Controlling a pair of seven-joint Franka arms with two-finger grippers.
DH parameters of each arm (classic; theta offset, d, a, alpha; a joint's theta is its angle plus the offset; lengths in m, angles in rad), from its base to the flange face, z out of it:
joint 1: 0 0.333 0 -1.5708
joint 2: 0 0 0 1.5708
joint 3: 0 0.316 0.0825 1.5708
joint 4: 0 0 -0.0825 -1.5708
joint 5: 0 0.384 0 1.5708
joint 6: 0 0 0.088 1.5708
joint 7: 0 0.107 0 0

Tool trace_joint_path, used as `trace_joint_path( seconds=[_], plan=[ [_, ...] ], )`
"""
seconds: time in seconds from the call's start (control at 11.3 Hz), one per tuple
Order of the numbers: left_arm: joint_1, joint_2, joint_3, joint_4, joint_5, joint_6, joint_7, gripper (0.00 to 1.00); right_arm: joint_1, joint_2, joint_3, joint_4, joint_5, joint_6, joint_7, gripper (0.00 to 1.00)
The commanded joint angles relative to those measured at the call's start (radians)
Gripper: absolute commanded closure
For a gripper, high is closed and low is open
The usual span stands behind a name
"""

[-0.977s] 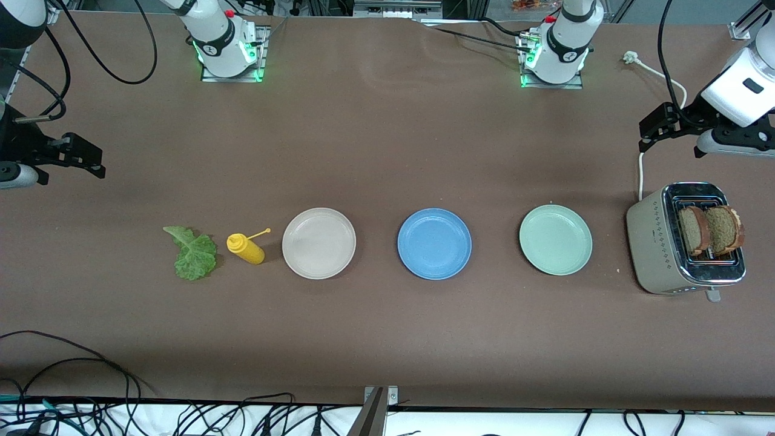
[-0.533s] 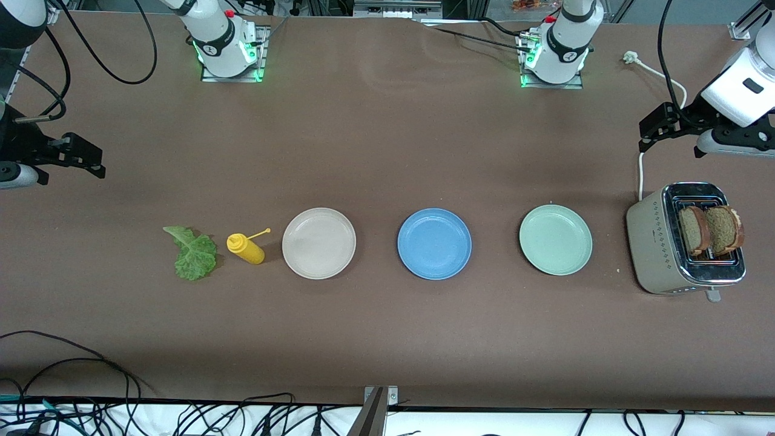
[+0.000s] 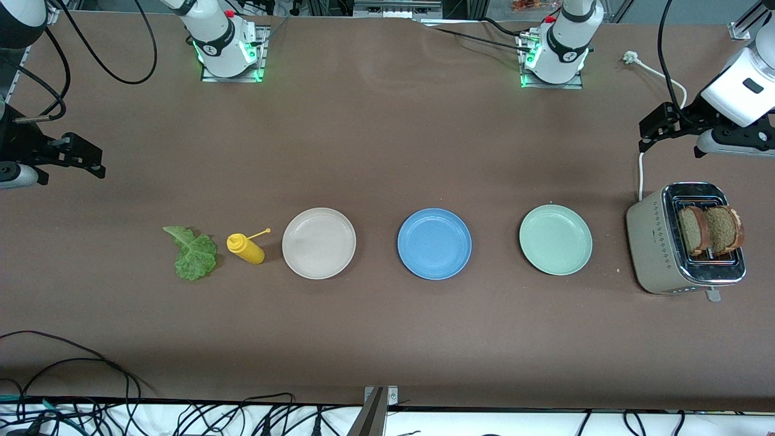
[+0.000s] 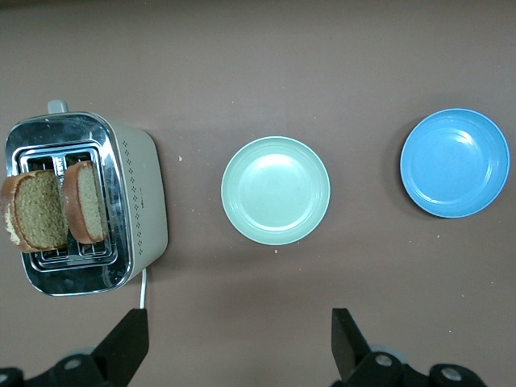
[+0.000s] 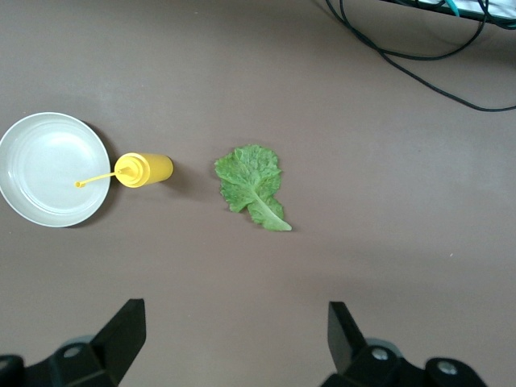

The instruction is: Make sandwich in blue plate with both arms

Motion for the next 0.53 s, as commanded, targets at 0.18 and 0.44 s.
trace_joint_path(
  seconds=[0.18,0.44],
  plan=[
    [-0.003,0.007,-0.001,0.026,0.021,-0.023,0.022,0.0,0.0,-0.009,0.002,0.006,-0.019,-0.011,0.007,0.0],
    [-0.003,0.009,-0.003,0.026,0.024,-0.023,0.022,0.0,0.0,-0.009,0.003,0.006,-0.024,-0.011,0.01,0.0]
  ],
)
